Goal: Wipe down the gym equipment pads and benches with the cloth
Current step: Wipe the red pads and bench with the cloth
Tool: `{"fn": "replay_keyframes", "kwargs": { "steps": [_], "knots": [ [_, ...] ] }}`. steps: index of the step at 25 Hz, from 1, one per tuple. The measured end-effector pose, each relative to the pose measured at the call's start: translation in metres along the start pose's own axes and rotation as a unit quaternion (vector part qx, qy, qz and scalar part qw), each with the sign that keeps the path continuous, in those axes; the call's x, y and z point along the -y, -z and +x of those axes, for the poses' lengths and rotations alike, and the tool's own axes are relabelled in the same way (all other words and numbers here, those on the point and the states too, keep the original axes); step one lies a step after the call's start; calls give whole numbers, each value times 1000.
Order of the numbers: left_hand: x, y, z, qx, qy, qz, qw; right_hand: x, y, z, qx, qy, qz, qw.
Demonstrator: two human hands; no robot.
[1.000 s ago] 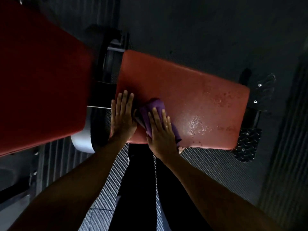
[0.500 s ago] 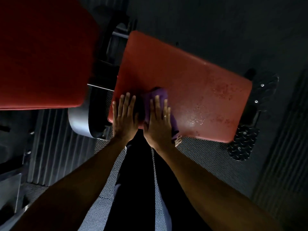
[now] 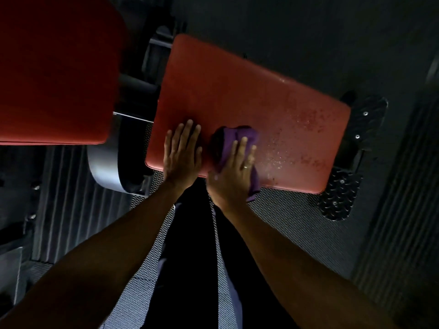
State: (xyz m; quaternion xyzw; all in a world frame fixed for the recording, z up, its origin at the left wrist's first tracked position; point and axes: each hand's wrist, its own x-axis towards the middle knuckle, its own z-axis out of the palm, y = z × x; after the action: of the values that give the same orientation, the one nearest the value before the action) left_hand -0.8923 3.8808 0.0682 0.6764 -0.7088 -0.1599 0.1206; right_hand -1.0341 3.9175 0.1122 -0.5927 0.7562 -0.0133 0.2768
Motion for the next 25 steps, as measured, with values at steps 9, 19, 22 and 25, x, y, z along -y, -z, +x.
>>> {"fn": "replay_keyframes", "kwargs": {
  "steps": [9, 19, 22, 25],
  "knots": [
    [-2, -8, 6, 43, -59, 43, 996, -97, 10, -7, -21, 178, -181, 967],
    [-4, -11, 6, 40, -63, 72, 995, -53, 7, 7, 33, 197, -53, 978],
    [-10, -10, 8, 38, -44, 61, 996, -110, 35, 12, 43, 225, -117, 966],
    [-18, -10, 8, 51, -10, 48, 997, -132, 55, 18, 6, 124, -109, 986]
  ]
}}
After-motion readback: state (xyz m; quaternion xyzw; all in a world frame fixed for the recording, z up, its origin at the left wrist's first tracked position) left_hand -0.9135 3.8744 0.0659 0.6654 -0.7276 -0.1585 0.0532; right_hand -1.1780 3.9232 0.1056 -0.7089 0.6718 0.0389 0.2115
